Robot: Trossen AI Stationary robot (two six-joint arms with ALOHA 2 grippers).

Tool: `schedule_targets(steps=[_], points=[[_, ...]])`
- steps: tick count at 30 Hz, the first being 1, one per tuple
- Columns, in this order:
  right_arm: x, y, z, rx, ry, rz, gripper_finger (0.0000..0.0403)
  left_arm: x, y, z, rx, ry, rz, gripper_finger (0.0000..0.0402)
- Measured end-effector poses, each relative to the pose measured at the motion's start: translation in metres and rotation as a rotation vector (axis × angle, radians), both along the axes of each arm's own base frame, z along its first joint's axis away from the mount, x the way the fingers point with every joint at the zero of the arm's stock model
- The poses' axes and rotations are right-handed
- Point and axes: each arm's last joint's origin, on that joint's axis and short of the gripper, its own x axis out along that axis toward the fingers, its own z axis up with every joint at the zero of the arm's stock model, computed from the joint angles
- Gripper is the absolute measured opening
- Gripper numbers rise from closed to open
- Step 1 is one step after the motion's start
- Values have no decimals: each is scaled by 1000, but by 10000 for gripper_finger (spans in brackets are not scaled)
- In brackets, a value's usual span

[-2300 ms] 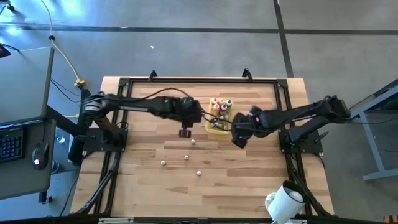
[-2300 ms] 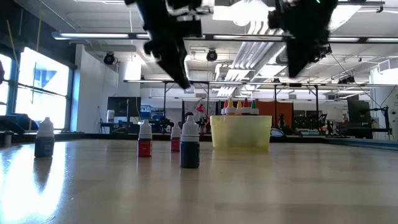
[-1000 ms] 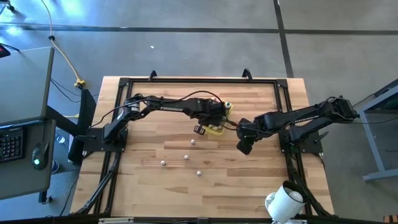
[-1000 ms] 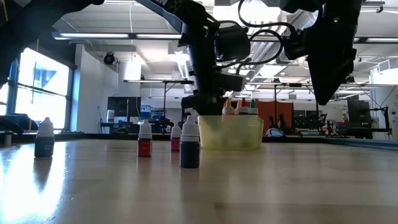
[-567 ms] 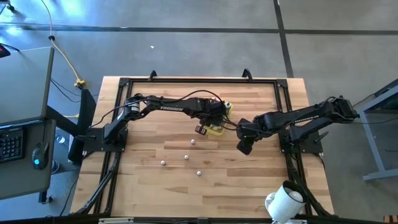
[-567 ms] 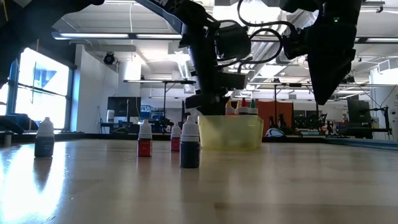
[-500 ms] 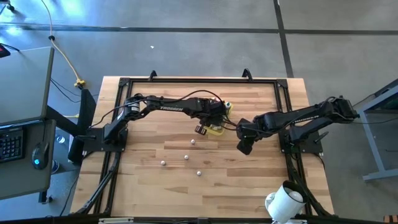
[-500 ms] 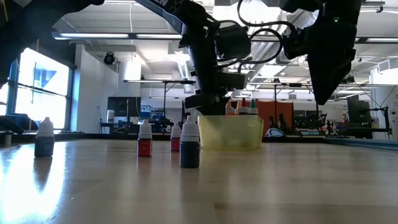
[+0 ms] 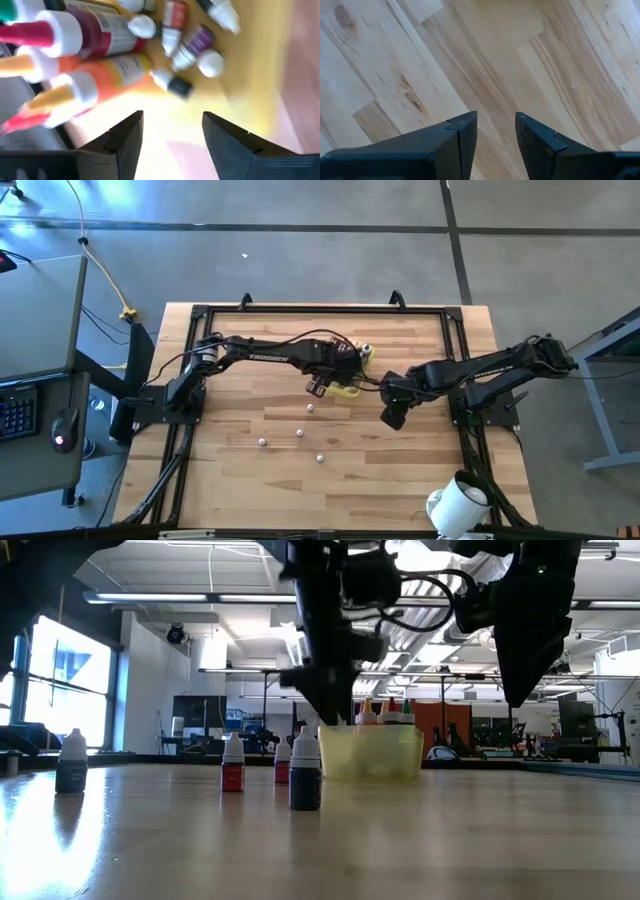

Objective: Pick & Place food coloring
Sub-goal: Put the small red food coloring bottle into the bin

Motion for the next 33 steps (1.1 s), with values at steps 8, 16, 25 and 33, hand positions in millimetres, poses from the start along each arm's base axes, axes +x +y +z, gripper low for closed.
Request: schedule_targets(steps=[8, 16, 25, 33], points=[[4, 0, 1, -20, -35, 54, 126, -22, -37, 63, -218, 1, 53, 200], [6, 0, 2, -11, -55, 60, 126, -26, -49, 51, -580, -2, 369, 200], [6, 0, 2, -9, -63, 63, 126, -36, -49, -7, -486, 57, 527, 200], [8, 1, 3, -7, -85, 63, 126, -41, -49, -31, -501, 71, 530, 200]])
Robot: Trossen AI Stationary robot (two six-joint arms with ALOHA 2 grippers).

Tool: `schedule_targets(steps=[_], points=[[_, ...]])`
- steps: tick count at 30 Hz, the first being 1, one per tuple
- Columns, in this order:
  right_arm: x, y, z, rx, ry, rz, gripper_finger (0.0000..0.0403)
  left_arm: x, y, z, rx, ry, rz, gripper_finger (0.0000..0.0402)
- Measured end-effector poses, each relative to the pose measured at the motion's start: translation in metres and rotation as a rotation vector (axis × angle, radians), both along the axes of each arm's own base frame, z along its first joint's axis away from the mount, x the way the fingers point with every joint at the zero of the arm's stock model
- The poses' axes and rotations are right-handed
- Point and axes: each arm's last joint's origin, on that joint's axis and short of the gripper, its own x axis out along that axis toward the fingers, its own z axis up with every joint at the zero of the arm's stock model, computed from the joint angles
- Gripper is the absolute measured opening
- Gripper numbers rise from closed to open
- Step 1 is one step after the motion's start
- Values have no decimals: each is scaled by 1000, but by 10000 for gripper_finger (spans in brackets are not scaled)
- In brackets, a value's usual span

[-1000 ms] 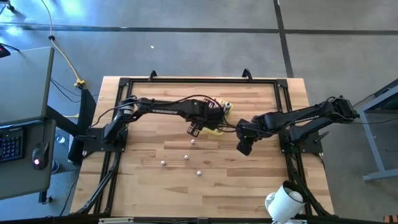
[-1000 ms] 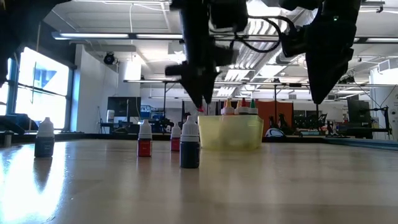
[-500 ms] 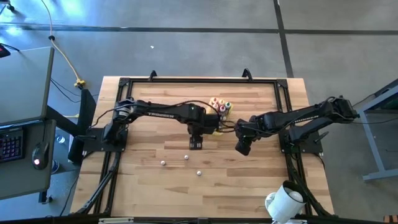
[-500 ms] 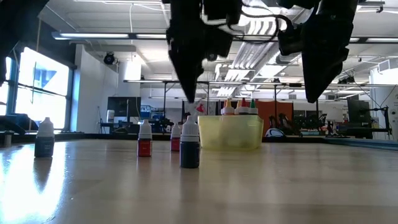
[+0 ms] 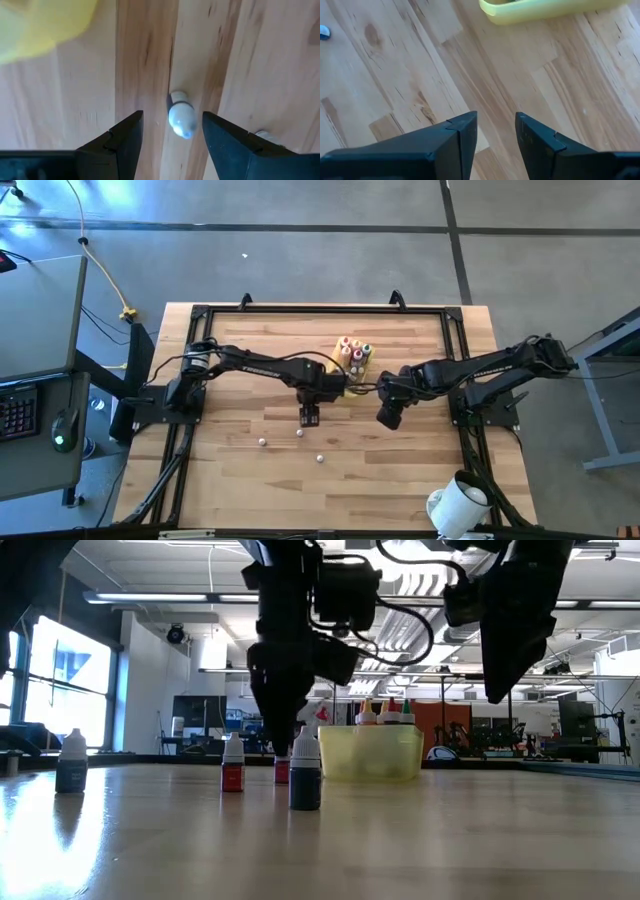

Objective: Pick & Place food coloring
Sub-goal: Put the small red food coloring bottle into the bin

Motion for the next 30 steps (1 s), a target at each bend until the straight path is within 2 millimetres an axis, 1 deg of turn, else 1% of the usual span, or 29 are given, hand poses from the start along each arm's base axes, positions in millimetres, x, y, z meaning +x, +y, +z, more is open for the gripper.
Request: schedule_targets(steps=[7, 16, 19, 27, 30], points=[[1, 0, 0, 1, -9, 0, 126, -3, 0, -17, -10, -17, -1, 200], [1, 0, 0, 1, -9, 0, 126, -2, 0, -21, -6, -41, -10, 197], [1, 0, 0, 1, -9, 1, 126, -2, 0, -21, 0, -40, -11, 181], [1, 0, 0, 1, -9, 1, 126, -2, 0, -21, 0, -36, -11, 118], [1, 0, 0, 1, -9, 1, 126, -1, 0, -13, -1, -21, -11, 97]])
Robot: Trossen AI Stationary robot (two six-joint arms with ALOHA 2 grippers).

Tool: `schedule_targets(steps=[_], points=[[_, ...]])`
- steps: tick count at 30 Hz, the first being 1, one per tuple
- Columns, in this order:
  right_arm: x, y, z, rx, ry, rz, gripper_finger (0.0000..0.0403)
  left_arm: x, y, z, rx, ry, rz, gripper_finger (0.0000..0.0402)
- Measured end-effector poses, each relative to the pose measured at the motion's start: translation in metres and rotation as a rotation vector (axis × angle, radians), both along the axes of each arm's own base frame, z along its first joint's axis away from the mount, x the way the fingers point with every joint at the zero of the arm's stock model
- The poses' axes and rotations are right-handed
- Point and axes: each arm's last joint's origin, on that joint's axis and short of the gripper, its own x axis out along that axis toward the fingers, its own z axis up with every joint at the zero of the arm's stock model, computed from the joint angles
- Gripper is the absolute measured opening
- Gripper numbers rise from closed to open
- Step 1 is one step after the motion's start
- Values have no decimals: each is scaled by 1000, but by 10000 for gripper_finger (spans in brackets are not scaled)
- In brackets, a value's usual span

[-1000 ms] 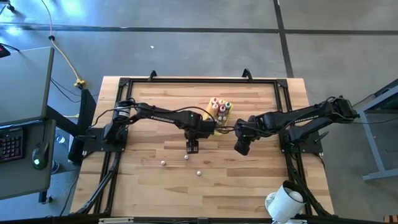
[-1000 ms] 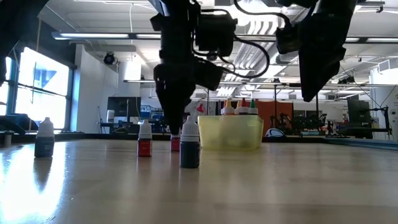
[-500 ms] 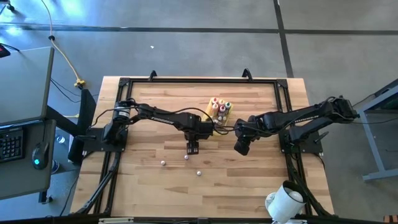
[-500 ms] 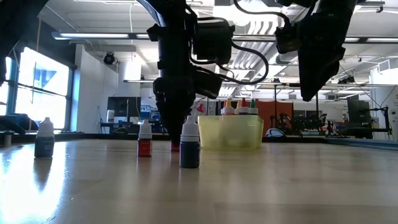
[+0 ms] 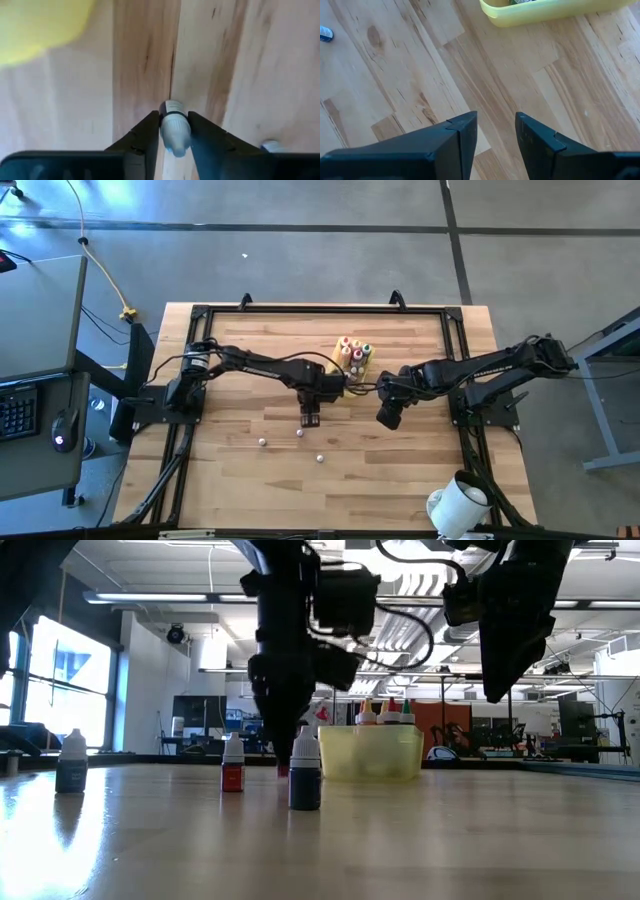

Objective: Pick & Place food coloring
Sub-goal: Put the small red food coloring bottle into the bin

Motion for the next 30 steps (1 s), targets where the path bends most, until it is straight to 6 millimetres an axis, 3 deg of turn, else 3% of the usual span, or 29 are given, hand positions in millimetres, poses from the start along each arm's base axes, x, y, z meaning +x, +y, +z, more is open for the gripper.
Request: schedule_targets(steps=[5, 12, 15, 20, 30], points=[[0, 0, 0, 0, 0, 0, 126, 10, 2, 30, 66, -39, -38, 77], [0, 0, 1, 0, -6, 0, 126, 31, 7, 84, 256, -217, -150, 81], [1, 0, 1, 1, -12, 0, 126, 37, 9, 95, 347, -270, -208, 82], [1, 0, 1, 1, -10, -1, 126, 41, 25, 94, 285, -311, -245, 82], [-1, 0, -1, 19, 16, -1, 126, 54, 71, 41, 218, -221, -234, 83]])
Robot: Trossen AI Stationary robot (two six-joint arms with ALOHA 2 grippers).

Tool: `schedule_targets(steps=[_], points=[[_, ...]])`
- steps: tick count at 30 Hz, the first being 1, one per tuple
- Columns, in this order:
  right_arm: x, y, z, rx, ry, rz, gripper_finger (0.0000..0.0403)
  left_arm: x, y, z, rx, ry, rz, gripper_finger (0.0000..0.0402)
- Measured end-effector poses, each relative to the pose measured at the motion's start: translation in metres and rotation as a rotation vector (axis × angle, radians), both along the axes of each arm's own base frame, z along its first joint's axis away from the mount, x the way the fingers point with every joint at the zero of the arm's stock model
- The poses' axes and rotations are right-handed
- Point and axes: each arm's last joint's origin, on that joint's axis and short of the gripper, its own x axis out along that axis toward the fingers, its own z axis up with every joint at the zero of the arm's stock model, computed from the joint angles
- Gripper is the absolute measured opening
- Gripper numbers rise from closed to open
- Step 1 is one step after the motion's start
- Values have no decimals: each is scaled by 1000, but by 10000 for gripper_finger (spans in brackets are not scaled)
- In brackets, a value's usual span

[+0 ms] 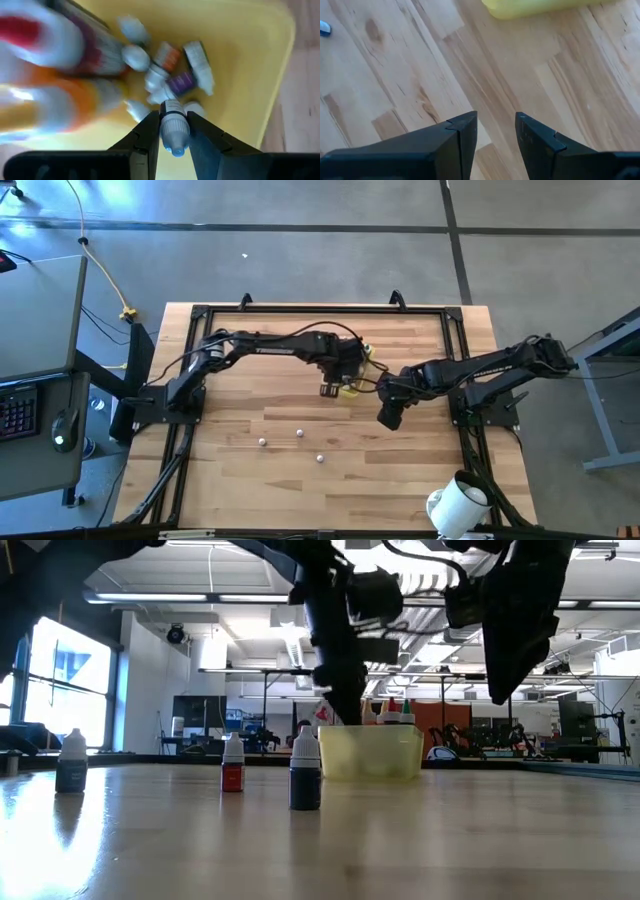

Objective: Pick & Place food coloring
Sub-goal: Put the small red food coloring bottle into the bin, then put the small blue food coloring bottle into the bin

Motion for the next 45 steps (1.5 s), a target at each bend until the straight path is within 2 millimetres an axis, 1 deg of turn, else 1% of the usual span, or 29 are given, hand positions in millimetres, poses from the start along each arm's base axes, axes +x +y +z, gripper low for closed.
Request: schedule_targets(steps=[3, 6, 11, 14, 16, 18, 22, 24, 25, 26, 28, 30, 32, 34, 36, 38, 39, 41, 42, 45], points=[[0, 0, 0, 2, 0, 1, 126, -1, 2, -11, -18, 49, -5, 83], [0, 0, 0, -12, -6, -4, 126, -3, 3, -13, -21, 81, -15, 91], [1, -1, 0, -32, -15, -11, 126, -2, 0, -12, 3, 79, -45, 139], [3, -1, 1, -33, -41, -11, 126, -3, -2, 0, 32, 90, -12, 162], [7, -1, 3, -60, -78, -11, 126, -4, -5, 14, 24, 104, 9, 167], [11, -3, 5, -134, -131, -6, 126, -11, -6, 32, 5, 157, 43, 169], [23, -10, 14, -376, -254, 30, 126, -29, -8, 81, -24, 222, 98, 169], [30, -14, 19, -446, -313, 69, 126, -39, -10, 104, -37, 237, 160, 169], [33, -15, 22, -443, -349, 75, 126, -40, -9, 112, -41, 196, 198, 169], [35, -16, 23, -411, -383, 84, 126, -46, -10, 122, -41, 150, 226, 169], [39, -15, 25, -317, -447, 130, 126, -69, -13, 141, -50, 153, 253, 169], [40, -12, 21, -258, -471, 192, 126, -84, -16, 163, -57, 65, 286, 169], [41, -7, 16, -244, -477, 229, 126, -106, -19, 175, -80, 57, 311, 169], [42, -5, 14, -246, -487, 252, 126, -121, -24, 186, -87, 14, 317, 169], [48, -1, 9, -231, -499, 287, 126, -141, -27, 188, -91, 35, 343, 169], [58, 4, 3, -192, -540, 347, 126, -155, -30, 188, -93, 5, 336, 169], [64, 7, -1, -163, -549, 392, 126, -163, -31, 184, -92, 14, 338, 169], [79, 15, -4, -108, -566, 478, 126, -178, -33, 171, -94, 62, 341, 169], [87, 20, -6, -95, -555, 507, 126, -181, -34, 161, -103, 60, 340, 169], [113, 34, -12, -108, -438, 574, 126, -190, -39, 126, -166, 64, 323, 169]])
